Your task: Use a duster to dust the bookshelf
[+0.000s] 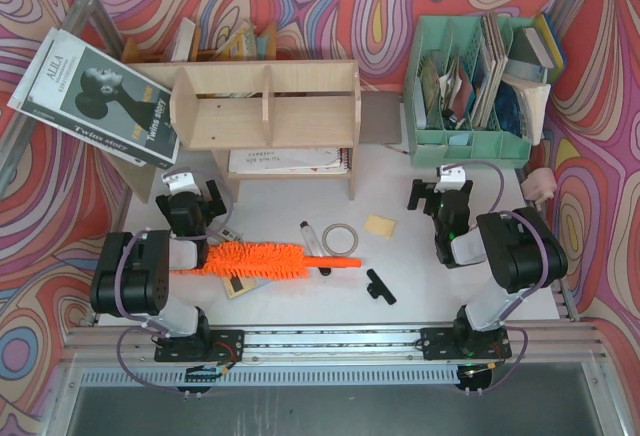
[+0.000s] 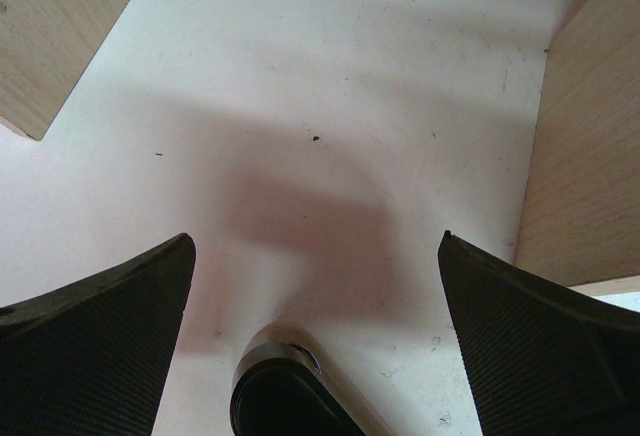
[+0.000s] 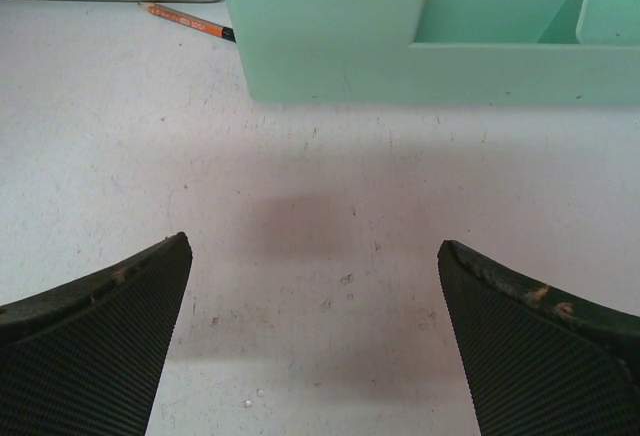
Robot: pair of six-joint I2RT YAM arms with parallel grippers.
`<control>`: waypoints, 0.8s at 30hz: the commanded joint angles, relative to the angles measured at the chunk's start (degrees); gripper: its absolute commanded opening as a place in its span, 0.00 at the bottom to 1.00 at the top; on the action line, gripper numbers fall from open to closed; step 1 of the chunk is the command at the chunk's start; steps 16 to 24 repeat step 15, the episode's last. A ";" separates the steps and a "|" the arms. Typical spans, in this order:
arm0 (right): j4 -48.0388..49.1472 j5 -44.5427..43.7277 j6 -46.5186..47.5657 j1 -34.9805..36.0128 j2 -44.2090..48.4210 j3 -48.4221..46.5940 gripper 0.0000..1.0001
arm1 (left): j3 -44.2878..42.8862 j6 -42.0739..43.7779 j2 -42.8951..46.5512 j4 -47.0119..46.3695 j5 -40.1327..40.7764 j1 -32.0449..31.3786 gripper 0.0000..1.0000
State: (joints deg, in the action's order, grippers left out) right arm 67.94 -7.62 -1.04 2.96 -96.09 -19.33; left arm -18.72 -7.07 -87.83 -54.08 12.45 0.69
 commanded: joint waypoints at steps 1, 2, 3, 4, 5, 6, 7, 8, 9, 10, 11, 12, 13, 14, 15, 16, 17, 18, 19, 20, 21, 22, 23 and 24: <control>3.28 -0.07 1.01 -0.34 -0.32 0.26 0.99 | -0.62 -0.41 0.62 -0.23 -0.35 0.37 0.98; 3.26 -0.11 1.00 -0.36 -0.32 0.26 0.99 | -0.62 -0.39 0.57 -0.22 -0.28 0.37 0.98; 3.25 -0.11 1.03 -0.40 -0.38 0.26 0.99 | -0.62 -0.35 0.56 -0.19 -0.24 0.37 0.98; 3.25 -0.07 1.04 -0.34 -0.39 0.26 0.99 | -0.62 -0.35 0.57 -0.23 -0.19 0.32 0.98; 3.25 -0.09 1.02 -0.36 -0.39 0.26 0.99 | -0.62 -0.33 0.64 -0.23 -0.23 0.31 0.98; 3.29 -0.12 1.04 -0.35 -0.33 0.26 0.99 | -0.62 -0.35 0.59 -0.19 -0.23 0.36 0.98; 3.28 -0.07 1.03 -0.35 -0.40 0.26 0.99 | -0.64 -0.38 0.53 -0.15 -0.21 0.37 0.98; 3.25 -0.11 1.00 -0.35 -0.33 0.26 0.99 | -0.68 -0.32 0.53 -0.06 -0.22 0.37 0.98; 3.29 -0.09 0.97 -0.39 -0.33 0.22 0.99 | -0.93 -0.19 0.47 0.21 -0.48 0.36 0.98; 3.27 -0.07 1.01 -0.37 -0.35 0.24 0.99 | -1.52 0.03 0.40 1.09 -0.87 0.36 0.98; 3.27 -0.08 1.03 -0.37 -0.37 0.26 0.99 | -1.95 0.21 0.42 2.01 -1.28 0.30 0.98; 3.30 -0.09 1.04 -0.41 -0.33 0.26 0.99 | -1.87 0.22 0.53 2.16 -1.43 0.34 0.98; 3.27 -0.04 1.03 -0.37 -0.32 0.25 0.99 | -1.80 0.22 0.42 1.88 -1.39 0.30 0.98; 3.32 -0.04 1.04 -0.33 -0.33 0.26 0.99 | -1.63 0.22 0.40 1.45 -1.44 0.30 0.98; 3.30 -0.05 1.03 -0.35 -0.37 0.25 0.99 | -1.51 0.22 0.45 1.25 -1.52 0.26 0.98; 3.30 -0.05 1.03 -0.35 -0.37 0.25 0.99 | -1.51 0.22 0.45 1.25 -1.52 0.26 0.98; 3.30 -0.05 1.03 -0.35 -0.37 0.25 0.99 | -1.51 0.22 0.45 1.25 -1.52 0.26 0.98; 3.30 -0.05 1.03 -0.35 -0.37 0.25 0.99 | -1.51 0.22 0.45 1.25 -1.52 0.26 0.98; 3.30 -0.05 1.03 -0.35 -0.37 0.25 0.99 | -1.51 0.22 0.45 1.25 -1.52 0.26 0.98; 3.30 -0.05 1.03 -0.35 -0.37 0.25 0.99 | -1.51 0.22 0.45 1.25 -1.52 0.26 0.98; 3.30 -0.05 1.03 -0.35 -0.37 0.25 0.99 | -1.51 0.22 0.45 1.25 -1.52 0.26 0.98; 3.30 -0.05 1.03 -0.35 -0.37 0.25 0.99 | -1.51 0.22 0.45 1.25 -1.52 0.26 0.98; 3.30 -0.05 1.03 -0.35 -0.37 0.25 0.99 | -1.51 0.22 0.45 1.25 -1.52 0.26 0.98; 3.30 -0.05 1.03 -0.35 -0.37 0.25 0.99 | -1.51 0.22 0.45 1.25 -1.52 0.26 0.98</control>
